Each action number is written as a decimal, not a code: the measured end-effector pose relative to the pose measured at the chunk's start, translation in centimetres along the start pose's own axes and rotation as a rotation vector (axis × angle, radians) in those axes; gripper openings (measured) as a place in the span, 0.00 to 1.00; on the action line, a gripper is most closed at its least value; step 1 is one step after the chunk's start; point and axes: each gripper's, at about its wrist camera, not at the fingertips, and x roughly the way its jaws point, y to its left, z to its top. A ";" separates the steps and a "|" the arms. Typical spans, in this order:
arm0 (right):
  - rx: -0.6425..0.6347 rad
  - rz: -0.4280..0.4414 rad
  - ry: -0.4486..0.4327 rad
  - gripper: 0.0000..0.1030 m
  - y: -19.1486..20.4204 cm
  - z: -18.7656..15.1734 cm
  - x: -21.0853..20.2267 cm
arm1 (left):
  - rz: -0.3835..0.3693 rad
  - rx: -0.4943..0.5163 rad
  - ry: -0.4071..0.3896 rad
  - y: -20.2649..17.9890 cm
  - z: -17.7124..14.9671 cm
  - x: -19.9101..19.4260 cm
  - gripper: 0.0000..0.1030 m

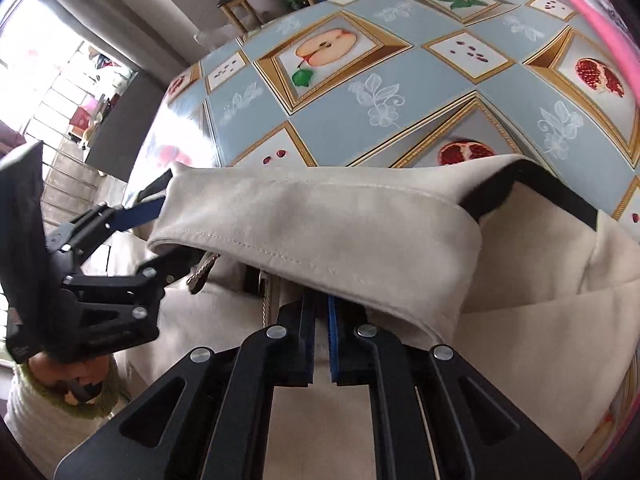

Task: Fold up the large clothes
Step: 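Lay the folded hem over the jacket with both tools and smooth it, then open both tools and release the folded jacket edge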

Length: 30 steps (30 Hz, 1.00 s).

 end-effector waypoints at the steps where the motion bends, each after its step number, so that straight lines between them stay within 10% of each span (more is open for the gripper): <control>1: -0.014 0.009 -0.030 0.07 0.4 0.2 -0.5 | 0.001 0.003 0.002 0.0 -0.1 0.1 0.68; 8: -0.070 0.059 -0.087 0.07 3.5 2.2 0.5 | -0.005 0.014 -0.002 0.1 -0.5 0.0 0.68; 19: -0.186 0.049 0.064 0.07 5.4 1.1 2.4 | -0.036 0.001 -0.035 1.4 -0.7 -2.3 0.68; 25: -0.232 0.070 -0.028 0.07 6.5 1.1 1.1 | -0.017 -0.006 -0.013 1.1 -0.7 -1.7 0.68; 30: -0.306 0.003 0.037 0.06 7.1 -0.6 2.8 | -0.028 -0.021 -0.025 1.3 -1.0 -2.0 0.53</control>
